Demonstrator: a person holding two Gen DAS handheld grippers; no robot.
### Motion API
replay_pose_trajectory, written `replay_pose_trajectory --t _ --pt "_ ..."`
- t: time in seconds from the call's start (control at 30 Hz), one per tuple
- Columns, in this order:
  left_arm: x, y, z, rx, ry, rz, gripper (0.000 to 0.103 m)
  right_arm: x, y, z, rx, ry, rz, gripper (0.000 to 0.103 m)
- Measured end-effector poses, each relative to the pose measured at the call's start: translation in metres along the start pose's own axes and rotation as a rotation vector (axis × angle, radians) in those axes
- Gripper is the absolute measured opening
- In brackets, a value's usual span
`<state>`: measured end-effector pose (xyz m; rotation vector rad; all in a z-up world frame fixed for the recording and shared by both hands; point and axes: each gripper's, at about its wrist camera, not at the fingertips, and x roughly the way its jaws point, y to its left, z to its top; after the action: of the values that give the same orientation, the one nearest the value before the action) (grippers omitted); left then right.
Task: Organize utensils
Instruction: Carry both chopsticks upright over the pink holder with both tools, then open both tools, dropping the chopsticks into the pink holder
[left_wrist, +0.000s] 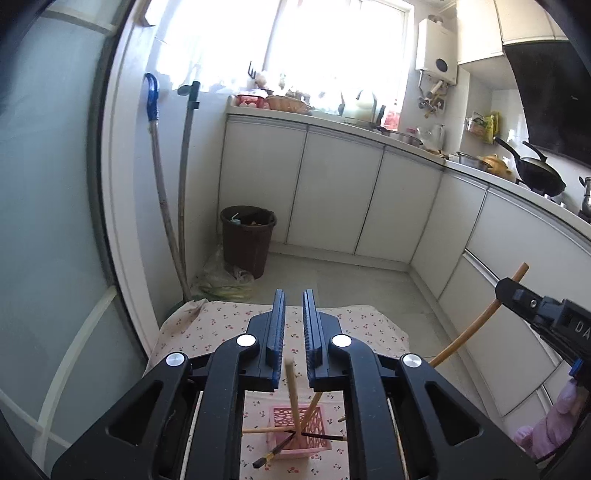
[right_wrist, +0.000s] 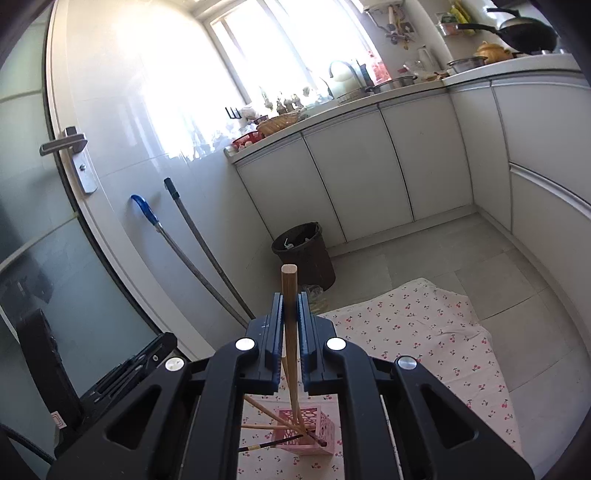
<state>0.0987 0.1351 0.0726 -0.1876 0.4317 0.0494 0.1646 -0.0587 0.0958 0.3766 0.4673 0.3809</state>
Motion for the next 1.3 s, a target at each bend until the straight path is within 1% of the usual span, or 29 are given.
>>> replay_pose_trajectory --t 0.03,0.07,0.13,0.2,0.27,0.43,0.53,0.57,0.6,0.67,0.7,0.73,0.77,0.87,0.97,1.03,1.1,1.17,1.23,1.3 --pt "-0.01 0.006 0.003 -0.03 -0.021 -0.006 0.019 0.001 0.004 -0.002 -0.011 0.001 -0.003 0.008" --pt "-0.017 0.011 0.005 -0.054 -0.038 -0.015 0.026 0.001 0.007 -0.004 -0.019 0.004 -0.002 0.008" --pt "-0.038 0.021 0.009 -0.1 -0.079 -0.026 0.026 0.002 0.013 -0.008 -0.035 0.01 -0.002 0.008" --pt "-0.054 0.029 0.011 -0.134 -0.115 -0.033 0.032 0.004 0.021 -0.013 -0.057 0.012 -0.012 0.008" --pt "-0.067 0.034 0.012 -0.151 -0.139 -0.044 0.034 0.006 0.027 -0.018 -0.075 0.017 -0.018 0.008" --pt "-0.07 0.038 0.014 -0.154 -0.133 -0.05 0.034 0.018 0.037 -0.028 -0.104 0.031 -0.03 0.008" --pt "-0.06 0.037 0.012 -0.148 -0.104 -0.05 0.034 0.032 0.04 -0.038 -0.119 0.037 -0.044 0.008" --pt "-0.058 0.037 0.01 -0.146 -0.097 -0.047 0.034 0.04 0.039 -0.042 -0.121 0.043 -0.042 0.008" --pt "-0.055 0.036 0.008 -0.141 -0.091 -0.044 0.034 0.047 0.037 -0.047 -0.117 0.05 -0.022 0.008" --pt "-0.052 0.035 0.005 -0.13 -0.085 -0.033 0.034 0.058 0.035 -0.062 -0.124 0.05 0.058 0.011" --pt "-0.051 0.035 0.004 -0.122 -0.083 -0.025 0.034 0.061 0.037 -0.067 -0.135 0.061 0.077 0.017" --pt "-0.05 0.034 0.003 -0.116 -0.08 -0.02 0.034 0.063 0.039 -0.071 -0.143 0.076 0.071 0.027" --pt "-0.05 0.034 0.003 -0.113 -0.077 -0.02 0.034 0.06 0.041 -0.074 -0.153 0.076 0.065 0.044" --pt "-0.053 0.033 0.002 -0.108 -0.073 -0.023 0.034 0.047 0.045 -0.073 -0.179 0.069 0.051 0.045" --pt "-0.056 0.028 0.001 -0.089 -0.064 -0.02 0.035 0.029 0.043 -0.072 -0.194 0.057 0.018 0.045" --pt "-0.054 0.023 -0.003 -0.073 -0.051 -0.018 0.039 0.019 0.04 -0.073 -0.212 0.06 -0.015 0.045" --pt "-0.052 0.018 -0.01 -0.056 -0.032 -0.01 0.045 0.01 0.035 -0.075 -0.224 0.059 -0.041 0.045" --pt "-0.048 0.012 -0.019 -0.038 0.004 -0.002 0.048 0.0 0.031 -0.079 -0.245 0.066 -0.086 0.045" --pt "-0.042 0.006 -0.03 -0.024 0.046 -0.003 0.051 -0.01 0.023 -0.085 -0.256 0.071 -0.122 0.048" --pt "-0.038 -0.001 -0.041 -0.004 0.08 -0.006 0.054 -0.019 0.014 -0.09 -0.256 0.078 -0.15 0.056"
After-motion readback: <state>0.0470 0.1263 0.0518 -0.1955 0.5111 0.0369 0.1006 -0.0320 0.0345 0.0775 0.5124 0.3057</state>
